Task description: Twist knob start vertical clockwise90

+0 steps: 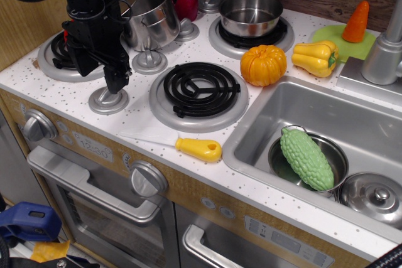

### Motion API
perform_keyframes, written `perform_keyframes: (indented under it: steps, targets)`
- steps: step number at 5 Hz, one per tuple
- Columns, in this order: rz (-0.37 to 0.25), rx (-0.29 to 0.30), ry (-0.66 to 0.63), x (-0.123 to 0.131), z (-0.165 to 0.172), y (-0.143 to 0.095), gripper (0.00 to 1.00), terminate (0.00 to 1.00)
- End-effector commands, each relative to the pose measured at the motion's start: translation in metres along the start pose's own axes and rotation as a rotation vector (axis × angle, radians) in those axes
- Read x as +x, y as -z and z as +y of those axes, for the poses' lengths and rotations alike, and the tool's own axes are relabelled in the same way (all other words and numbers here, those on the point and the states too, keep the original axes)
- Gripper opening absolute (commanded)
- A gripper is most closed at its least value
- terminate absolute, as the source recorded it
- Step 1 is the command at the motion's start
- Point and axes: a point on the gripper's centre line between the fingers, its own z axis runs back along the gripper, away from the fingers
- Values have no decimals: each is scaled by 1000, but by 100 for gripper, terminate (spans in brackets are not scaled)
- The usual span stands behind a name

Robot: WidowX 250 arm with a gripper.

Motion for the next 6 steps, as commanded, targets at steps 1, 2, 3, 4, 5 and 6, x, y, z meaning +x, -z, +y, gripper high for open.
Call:
perform_keyframes:
  steps: [1, 2, 3, 4, 5, 6]
  targets:
    - [0, 0, 0, 0, 0, 0, 100, 0]
    - [0, 11, 17, 4, 3, -2, 100, 0]
    - [-4, 14, 28, 6, 6, -2, 100, 0]
    - [-13, 27, 31, 7, 8, -1, 100, 0]
    - [-37, 31, 30, 6, 8, 5, 100, 0]
    - [-54, 27, 27, 6, 11, 12, 100, 0]
